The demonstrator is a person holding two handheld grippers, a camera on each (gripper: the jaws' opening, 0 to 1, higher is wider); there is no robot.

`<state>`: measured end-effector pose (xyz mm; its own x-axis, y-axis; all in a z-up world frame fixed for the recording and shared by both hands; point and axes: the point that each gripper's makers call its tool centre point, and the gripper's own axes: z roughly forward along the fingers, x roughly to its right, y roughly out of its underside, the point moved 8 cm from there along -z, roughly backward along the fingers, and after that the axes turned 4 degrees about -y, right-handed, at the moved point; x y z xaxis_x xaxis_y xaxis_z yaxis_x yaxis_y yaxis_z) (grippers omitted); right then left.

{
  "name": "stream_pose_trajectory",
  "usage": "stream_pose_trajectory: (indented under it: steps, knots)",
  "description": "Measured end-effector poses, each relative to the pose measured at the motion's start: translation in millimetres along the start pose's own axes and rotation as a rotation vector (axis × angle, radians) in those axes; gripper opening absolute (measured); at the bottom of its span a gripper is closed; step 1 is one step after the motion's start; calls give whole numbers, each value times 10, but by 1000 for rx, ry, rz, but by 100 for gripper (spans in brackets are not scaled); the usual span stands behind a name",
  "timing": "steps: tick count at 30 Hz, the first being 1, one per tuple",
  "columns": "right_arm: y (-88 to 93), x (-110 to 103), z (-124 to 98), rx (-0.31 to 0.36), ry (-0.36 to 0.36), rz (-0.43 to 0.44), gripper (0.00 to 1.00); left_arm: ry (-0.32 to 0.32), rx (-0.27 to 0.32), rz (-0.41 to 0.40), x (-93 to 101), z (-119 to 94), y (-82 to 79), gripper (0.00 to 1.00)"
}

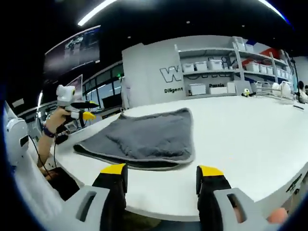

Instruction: Open the folded towel by lifting each exposed corner and separating the folded layers until the towel lies flat within the target outline without major curled edges

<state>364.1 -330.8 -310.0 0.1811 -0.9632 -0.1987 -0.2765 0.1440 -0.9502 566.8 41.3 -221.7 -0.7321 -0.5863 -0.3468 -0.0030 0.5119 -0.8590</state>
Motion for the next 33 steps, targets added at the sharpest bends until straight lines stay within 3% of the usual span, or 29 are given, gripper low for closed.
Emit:
stream_pose_trajectory:
  steps: [3,7,13,17,22,24,26,28,33]
  knots:
    - [-33,51,80,7,18,18,47,-7,-71,-109,125,-225,253,83]
    - [-30,145,164,-26,88,-1,38,23,-94,-217,274,-391,469,90]
    - [-1,180,237,-61,108,15,36,76,-11,-364,422,-589,612,97]
    - [8,180,275,-63,106,28,32,68,17,-380,464,-653,671,99]
    - [37,168,275,-91,122,2,20,50,15,-346,503,-698,758,99]
    - [39,148,263,-83,127,3,12,59,15,-354,509,-706,783,99]
    - [-48,118,245,-23,138,-68,0,66,9,-357,520,-709,802,99]
    - [-86,26,239,-30,136,-63,0,63,5,-348,523,-710,811,98]
    - [-196,-134,313,-44,135,-157,0,99,20,-338,571,-698,767,98]
